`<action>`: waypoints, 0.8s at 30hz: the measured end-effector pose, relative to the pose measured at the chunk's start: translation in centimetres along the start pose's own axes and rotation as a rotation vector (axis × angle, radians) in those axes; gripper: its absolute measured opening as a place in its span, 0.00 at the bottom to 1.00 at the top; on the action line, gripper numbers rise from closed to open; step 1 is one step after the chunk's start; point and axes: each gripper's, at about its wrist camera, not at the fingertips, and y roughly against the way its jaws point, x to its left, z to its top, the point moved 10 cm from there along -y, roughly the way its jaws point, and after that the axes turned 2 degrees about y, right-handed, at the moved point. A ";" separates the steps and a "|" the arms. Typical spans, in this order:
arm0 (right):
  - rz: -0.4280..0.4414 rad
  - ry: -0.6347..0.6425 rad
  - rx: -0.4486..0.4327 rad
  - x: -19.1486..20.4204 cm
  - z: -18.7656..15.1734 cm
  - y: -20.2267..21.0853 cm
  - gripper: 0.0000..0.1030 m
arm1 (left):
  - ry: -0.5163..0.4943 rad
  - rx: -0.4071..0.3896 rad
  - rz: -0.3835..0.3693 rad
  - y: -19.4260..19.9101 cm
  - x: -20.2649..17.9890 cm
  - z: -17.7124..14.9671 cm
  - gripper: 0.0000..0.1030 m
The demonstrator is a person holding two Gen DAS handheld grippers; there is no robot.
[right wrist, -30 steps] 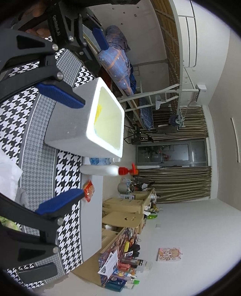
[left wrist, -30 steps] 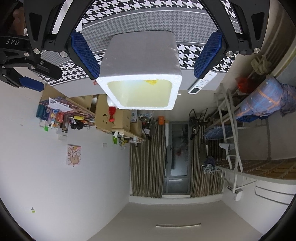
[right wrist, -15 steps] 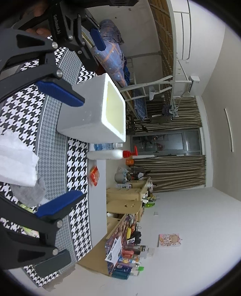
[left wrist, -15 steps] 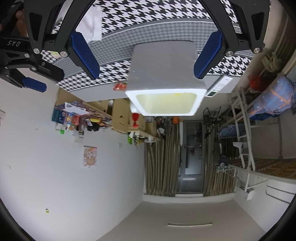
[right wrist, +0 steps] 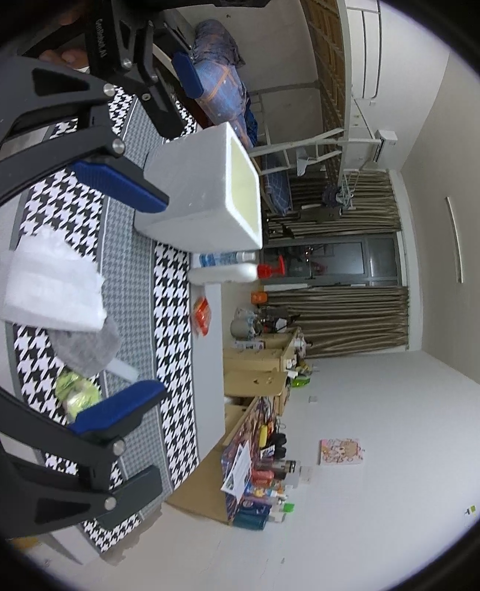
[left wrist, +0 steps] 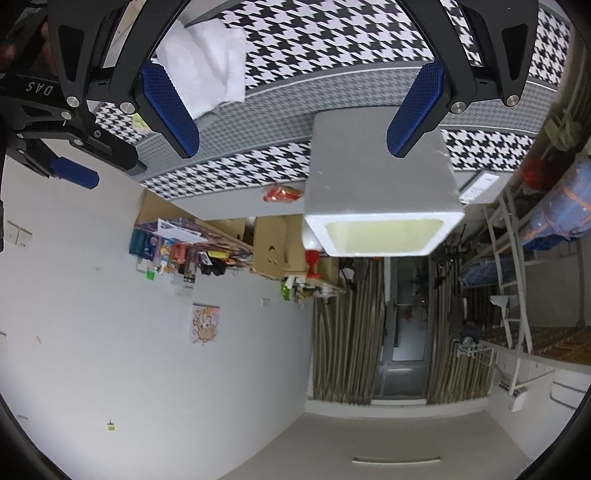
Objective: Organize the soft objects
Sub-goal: 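Move left tool to the white tissue while right tool approaches the green wipes packet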
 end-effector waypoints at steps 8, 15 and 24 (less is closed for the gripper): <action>-0.040 -0.039 0.028 -2.2 -1.1 0.1 0.92 | -0.004 0.048 -0.040 -1.5 -2.1 -1.6 0.99; -0.097 -0.047 0.059 -4.1 -2.6 0.1 0.92 | -0.011 0.108 -0.051 -2.9 -3.8 -3.6 0.99; -0.129 -0.077 0.084 -6.0 -4.3 0.4 0.92 | -0.016 0.153 -0.061 -3.6 -4.8 -5.0 0.99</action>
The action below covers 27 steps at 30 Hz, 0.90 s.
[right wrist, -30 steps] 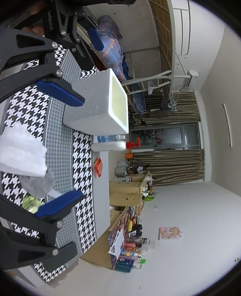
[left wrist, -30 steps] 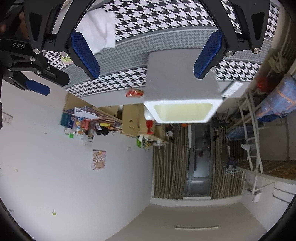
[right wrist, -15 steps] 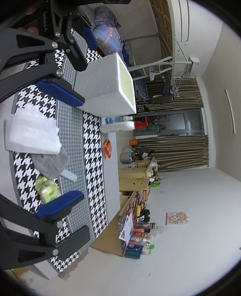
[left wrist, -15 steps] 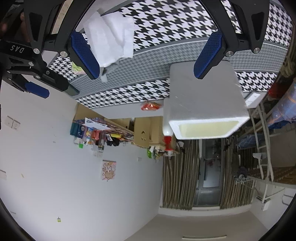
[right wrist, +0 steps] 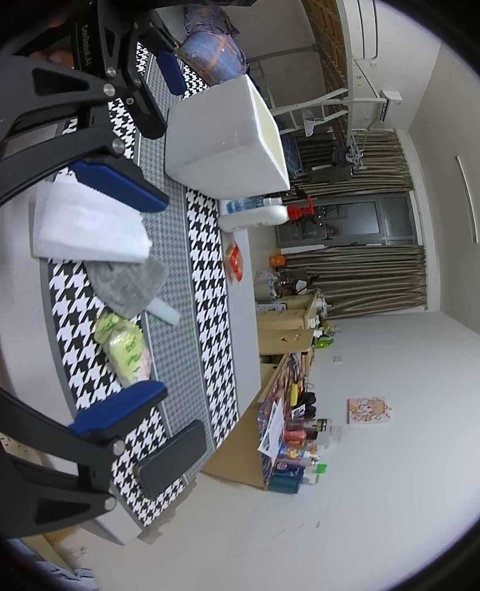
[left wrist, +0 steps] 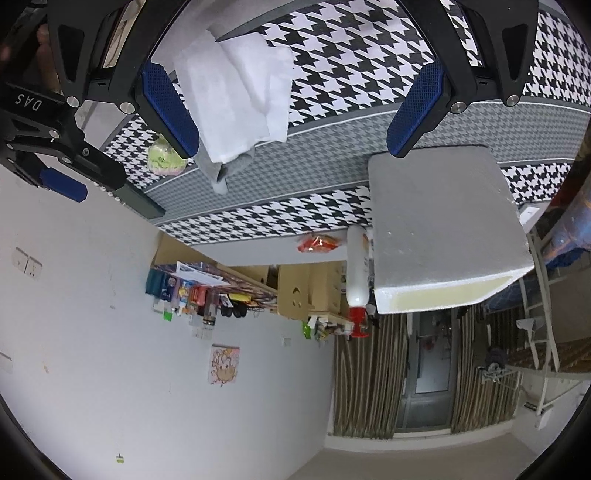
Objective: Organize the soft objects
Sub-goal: 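Move left tool to the white tissue while right tool approaches the green wipes packet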
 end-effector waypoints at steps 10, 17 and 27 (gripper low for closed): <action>-0.027 -0.006 0.028 -1.4 -1.3 -0.2 0.92 | -0.022 0.073 -0.038 -1.5 -2.1 -1.8 0.99; -0.039 -0.025 0.054 -2.4 -2.2 -0.7 0.92 | -0.043 0.114 -0.039 -2.8 -3.1 -2.9 0.99; -0.049 -0.067 0.116 -4.1 -4.0 -2.3 0.92 | -0.078 0.199 -0.049 -4.8 -4.3 -5.1 0.99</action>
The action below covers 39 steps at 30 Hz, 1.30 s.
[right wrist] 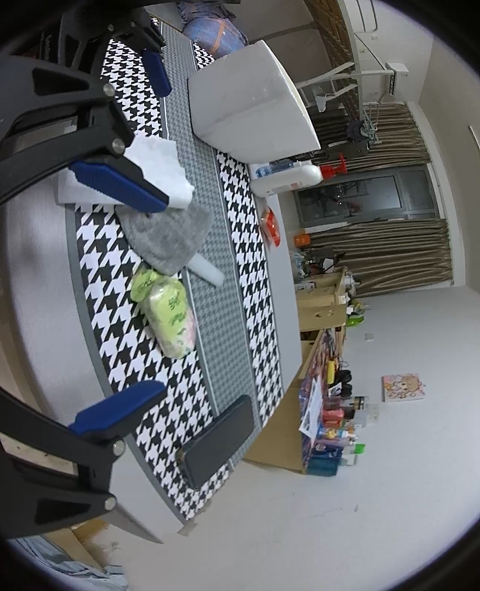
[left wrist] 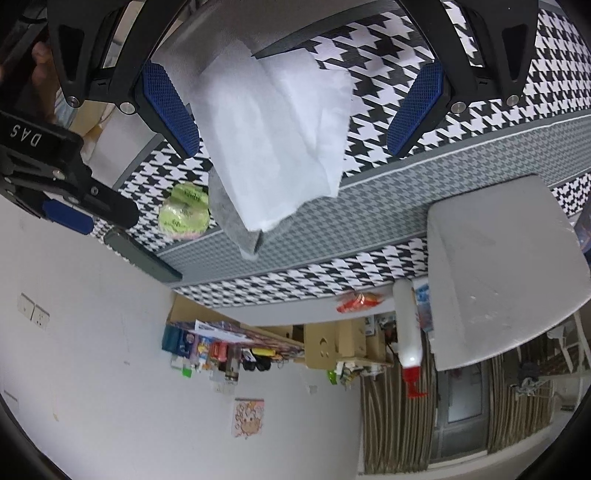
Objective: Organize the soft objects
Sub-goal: 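Move left tool to the white tissue while right tool approaches the green wipes packet, then close left tool on the white tissue while right tool grasps the green wipes packet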
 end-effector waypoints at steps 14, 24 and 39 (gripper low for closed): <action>0.019 -0.021 0.042 -0.5 -1.3 -1.6 0.92 | -0.039 0.124 0.021 -2.5 -0.1 -3.1 0.73; 0.027 -0.021 0.077 -0.1 -1.9 -3.0 0.92 | -0.028 0.113 0.044 -1.9 1.9 -3.7 0.27; 0.014 -0.046 0.115 -0.3 -1.9 -5.2 0.92 | -0.006 0.066 -0.018 -0.7 2.6 -2.7 0.11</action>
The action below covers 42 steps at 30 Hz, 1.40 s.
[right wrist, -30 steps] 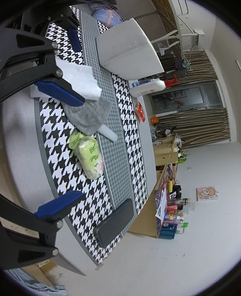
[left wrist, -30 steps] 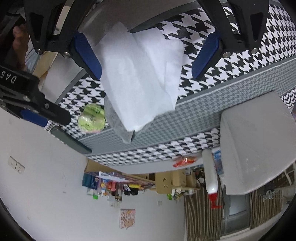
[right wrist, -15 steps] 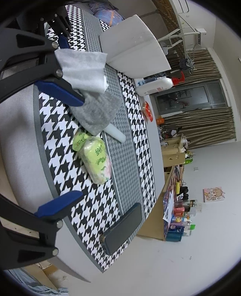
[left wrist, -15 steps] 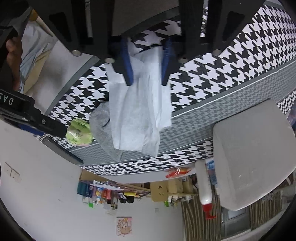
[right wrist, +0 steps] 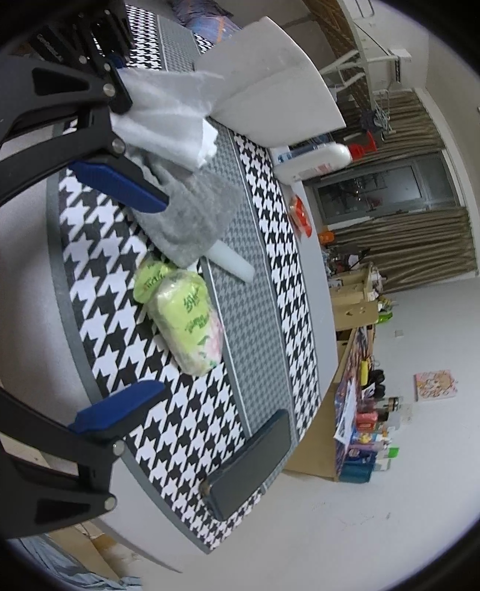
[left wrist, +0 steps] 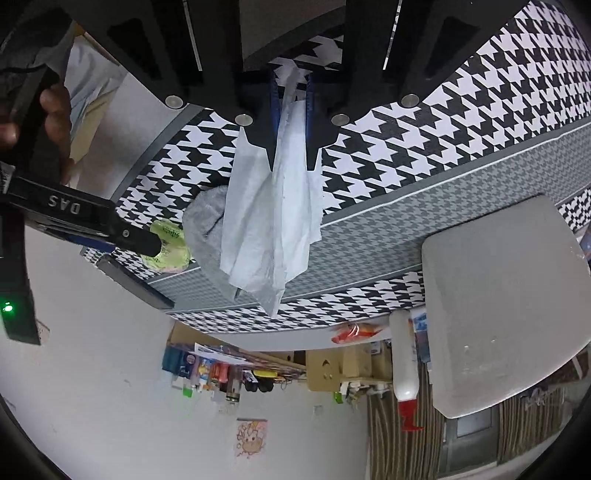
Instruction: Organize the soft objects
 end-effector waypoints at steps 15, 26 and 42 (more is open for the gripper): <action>-0.022 -0.077 0.058 -1.4 0.0 -2.7 0.78 | 0.015 -0.032 0.001 0.8 1.1 0.9 0.11; -0.061 -0.038 0.093 -0.9 -0.3 -3.2 0.41 | -0.005 0.010 -0.009 -0.3 0.7 0.3 0.11; -0.021 -0.043 0.056 -0.8 0.2 -1.6 0.28 | -0.020 0.063 0.064 -2.2 0.7 0.1 0.60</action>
